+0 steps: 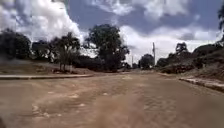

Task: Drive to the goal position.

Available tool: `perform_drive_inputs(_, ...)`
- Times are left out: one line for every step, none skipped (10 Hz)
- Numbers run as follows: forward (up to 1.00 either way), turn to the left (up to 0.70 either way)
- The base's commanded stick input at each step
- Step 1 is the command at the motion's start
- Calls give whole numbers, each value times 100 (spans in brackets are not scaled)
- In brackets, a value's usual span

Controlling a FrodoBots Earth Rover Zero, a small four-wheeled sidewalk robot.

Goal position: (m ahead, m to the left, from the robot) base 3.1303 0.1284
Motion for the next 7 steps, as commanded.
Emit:
perform_drive_inputs(100, 8)
perform_drive_inputs(100, 0)
perform_drive_inputs(100, 0)
perform_drive_inputs(100, 0)
perform_drive_inputs(100, 0)
perform_drive_inputs(100, 0)
perform_drive_inputs(100, 0)
